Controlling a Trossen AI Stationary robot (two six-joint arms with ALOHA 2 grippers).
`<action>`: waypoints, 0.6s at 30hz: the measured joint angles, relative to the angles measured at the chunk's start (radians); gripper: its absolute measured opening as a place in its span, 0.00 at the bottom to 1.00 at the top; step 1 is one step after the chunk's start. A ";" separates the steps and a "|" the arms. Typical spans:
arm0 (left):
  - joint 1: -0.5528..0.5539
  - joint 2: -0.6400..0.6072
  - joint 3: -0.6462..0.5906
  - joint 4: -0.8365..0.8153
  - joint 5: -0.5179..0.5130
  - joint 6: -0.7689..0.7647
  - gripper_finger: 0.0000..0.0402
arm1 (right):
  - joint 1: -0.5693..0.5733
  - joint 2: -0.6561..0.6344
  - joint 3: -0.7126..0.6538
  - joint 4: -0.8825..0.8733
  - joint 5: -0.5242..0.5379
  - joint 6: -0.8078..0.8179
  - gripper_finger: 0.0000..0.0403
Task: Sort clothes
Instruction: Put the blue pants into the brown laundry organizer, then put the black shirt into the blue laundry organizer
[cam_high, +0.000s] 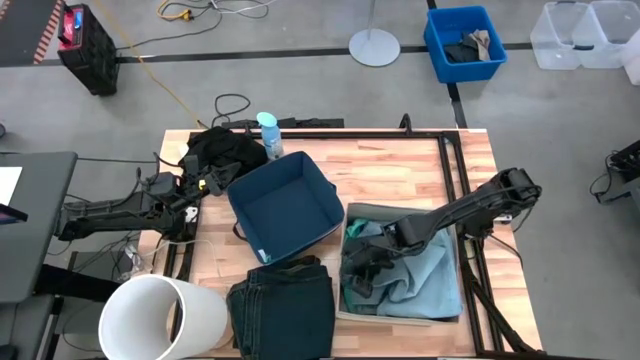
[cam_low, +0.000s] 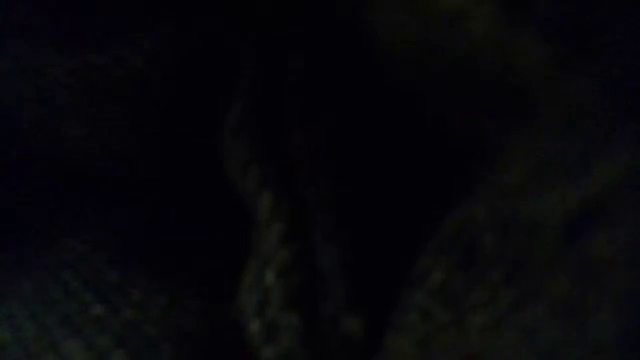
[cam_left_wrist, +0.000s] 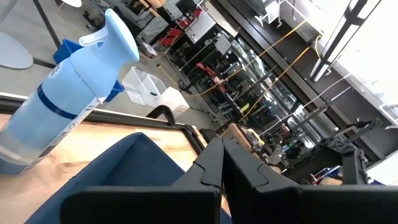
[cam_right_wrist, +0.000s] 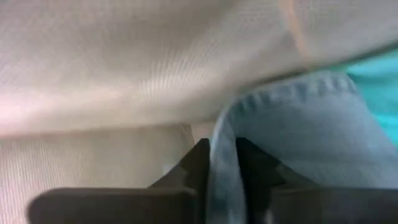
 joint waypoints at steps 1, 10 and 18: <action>0.000 0.000 0.000 0.000 0.000 0.000 0.00 | 0.000 0.000 0.030 -0.064 0.000 -0.019 0.28; 0.000 0.000 0.000 0.000 0.001 0.000 0.00 | 0.000 0.000 0.342 -0.506 0.079 -0.213 0.50; 0.000 0.002 0.019 0.036 0.023 0.027 0.00 | -0.004 0.000 0.616 -0.691 0.274 -0.336 0.41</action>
